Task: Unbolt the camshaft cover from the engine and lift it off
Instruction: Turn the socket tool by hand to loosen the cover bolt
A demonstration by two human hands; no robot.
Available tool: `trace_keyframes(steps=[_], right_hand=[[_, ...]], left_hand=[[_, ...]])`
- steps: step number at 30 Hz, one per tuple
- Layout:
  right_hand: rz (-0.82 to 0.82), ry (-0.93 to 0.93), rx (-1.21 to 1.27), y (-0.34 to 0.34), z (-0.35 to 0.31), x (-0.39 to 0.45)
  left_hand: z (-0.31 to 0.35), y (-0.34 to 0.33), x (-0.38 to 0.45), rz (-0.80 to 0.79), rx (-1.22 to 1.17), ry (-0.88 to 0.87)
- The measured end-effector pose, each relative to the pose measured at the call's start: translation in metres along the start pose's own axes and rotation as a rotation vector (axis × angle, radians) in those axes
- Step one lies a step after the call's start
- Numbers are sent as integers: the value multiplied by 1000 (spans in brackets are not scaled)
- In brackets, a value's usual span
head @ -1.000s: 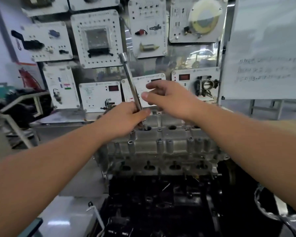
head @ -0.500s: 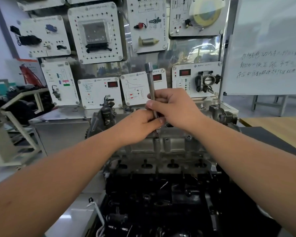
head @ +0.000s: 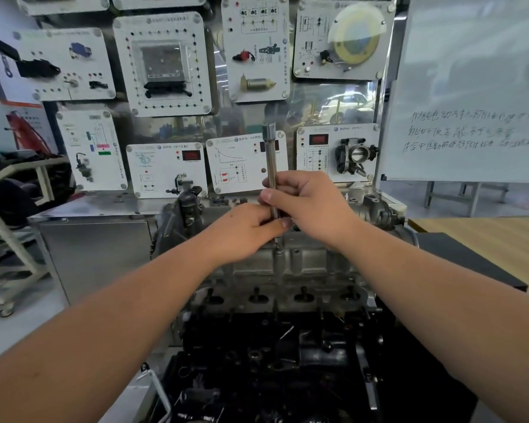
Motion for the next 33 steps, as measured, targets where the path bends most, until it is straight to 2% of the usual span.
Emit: trace_keyframes(steps=[3, 5, 9, 11, 15, 19, 22, 26, 29, 33], right_hand=[[44, -36, -10, 2, -7, 1], [134, -44, 41, 5, -19, 4], [292, -206, 406, -4, -32, 18], [328, -254, 415, -9, -31, 22], [320, -275, 500, -15, -29, 24], [244, -334, 569, -20, -30, 24], [224, -377, 617, -16, -27, 25], [204, -403, 620, -14, -25, 27], [275, -400, 524, -13, -30, 30], [408, -235, 354, -8, -44, 35]], left_hand=[[-2, -1, -1, 12, -24, 30], [-1, -3, -1, 12, -25, 41], [0, -1, -3, 28, -8, 68], [2, -1, -4, 37, 8, 71], [6, -4, -8, 30, 68, 78], [7, 1, -9, -55, -196, 49], [3, -3, -8, -112, -206, 36], [-1, -3, -3, -47, -206, 44], [1, -1, -3, -27, -117, 33], [2, -4, -3, -43, -75, 32]])
Point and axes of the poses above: each hand's wrist, its own x-axis towards the middle knuckle, its own y-axis out of the back of the hand, z = x × y, the point moved 8 cm from there along x, towards the middle knuckle, and after that the axes turned 3 degrees about z, right-handed, at the moved point
